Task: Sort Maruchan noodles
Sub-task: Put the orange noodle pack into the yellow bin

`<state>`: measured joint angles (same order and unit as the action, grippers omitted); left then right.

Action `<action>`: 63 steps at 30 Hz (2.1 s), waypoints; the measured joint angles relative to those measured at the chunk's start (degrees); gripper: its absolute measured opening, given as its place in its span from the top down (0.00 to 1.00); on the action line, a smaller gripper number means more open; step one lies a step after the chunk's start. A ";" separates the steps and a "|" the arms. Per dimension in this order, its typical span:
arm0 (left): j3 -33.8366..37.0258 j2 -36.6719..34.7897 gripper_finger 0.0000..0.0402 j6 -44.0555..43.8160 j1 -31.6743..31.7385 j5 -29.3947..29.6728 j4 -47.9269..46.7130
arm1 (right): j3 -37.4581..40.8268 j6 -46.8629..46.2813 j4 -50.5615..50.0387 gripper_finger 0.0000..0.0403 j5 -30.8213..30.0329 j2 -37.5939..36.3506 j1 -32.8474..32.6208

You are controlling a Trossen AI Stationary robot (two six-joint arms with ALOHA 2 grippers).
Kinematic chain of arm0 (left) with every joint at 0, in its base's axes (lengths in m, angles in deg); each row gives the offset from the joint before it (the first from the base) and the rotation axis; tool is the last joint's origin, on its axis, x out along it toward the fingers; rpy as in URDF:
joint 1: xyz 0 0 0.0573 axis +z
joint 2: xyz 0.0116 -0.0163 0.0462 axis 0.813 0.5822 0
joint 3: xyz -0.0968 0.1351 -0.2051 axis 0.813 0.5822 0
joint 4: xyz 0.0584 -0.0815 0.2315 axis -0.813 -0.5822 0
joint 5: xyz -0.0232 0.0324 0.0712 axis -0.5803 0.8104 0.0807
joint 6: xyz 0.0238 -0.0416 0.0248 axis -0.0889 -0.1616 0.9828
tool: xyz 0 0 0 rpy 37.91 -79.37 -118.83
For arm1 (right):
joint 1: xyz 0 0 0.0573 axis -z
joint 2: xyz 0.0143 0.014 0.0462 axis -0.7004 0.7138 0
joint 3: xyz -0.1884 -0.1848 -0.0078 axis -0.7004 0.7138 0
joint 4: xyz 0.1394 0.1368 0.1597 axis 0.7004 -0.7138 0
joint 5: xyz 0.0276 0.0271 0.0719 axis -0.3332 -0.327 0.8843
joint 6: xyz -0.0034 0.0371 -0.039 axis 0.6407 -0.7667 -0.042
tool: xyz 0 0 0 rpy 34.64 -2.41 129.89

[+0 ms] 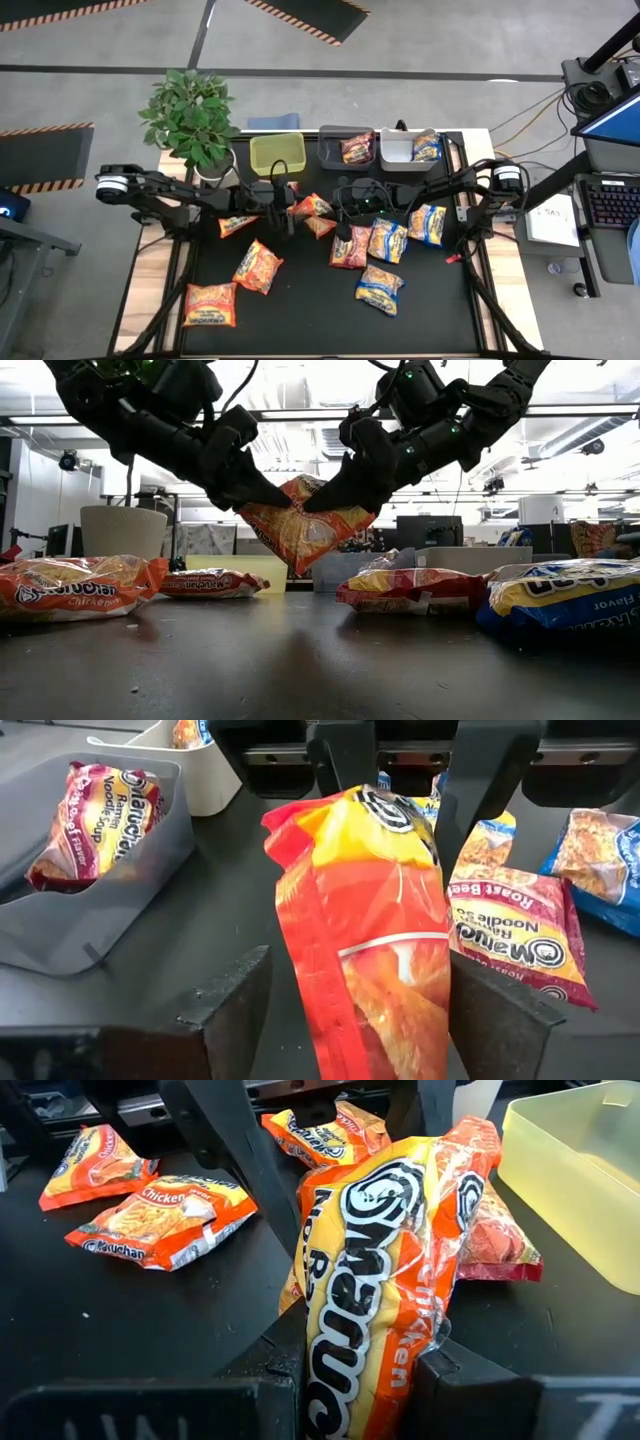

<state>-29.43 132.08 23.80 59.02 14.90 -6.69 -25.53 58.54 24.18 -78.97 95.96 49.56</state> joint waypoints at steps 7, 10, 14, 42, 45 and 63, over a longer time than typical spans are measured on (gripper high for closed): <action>0.00 -0.01 0.55 0.35 -0.02 -0.07 0.01 | 0.00 0.00 0.00 0.80 -0.13 0.00 0.02; 0.01 -0.05 0.65 0.44 -0.03 -0.11 0.00 | 0.00 0.01 0.01 0.78 -0.19 0.00 0.02; 0.00 -0.12 0.77 0.51 -0.02 -0.07 -0.21 | 0.00 -0.07 0.02 0.73 -0.24 0.00 0.02; -14.38 -7.14 0.89 -3.50 1.26 41.74 -37.99 | 0.00 0.00 -12.96 0.61 -19.70 -17.83 3.93; -18.67 -7.02 0.89 -7.95 2.91 46.42 -46.91 | 0.00 -0.08 -13.84 0.61 -19.91 -19.06 3.93; -26.60 -2.81 0.90 -20.57 16.64 47.67 -64.69 | 0.00 -0.02 -17.71 0.61 -20.02 -19.21 3.93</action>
<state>-56.03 129.27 3.24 75.65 62.57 -71.38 -25.53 58.52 6.47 -98.99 76.75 53.49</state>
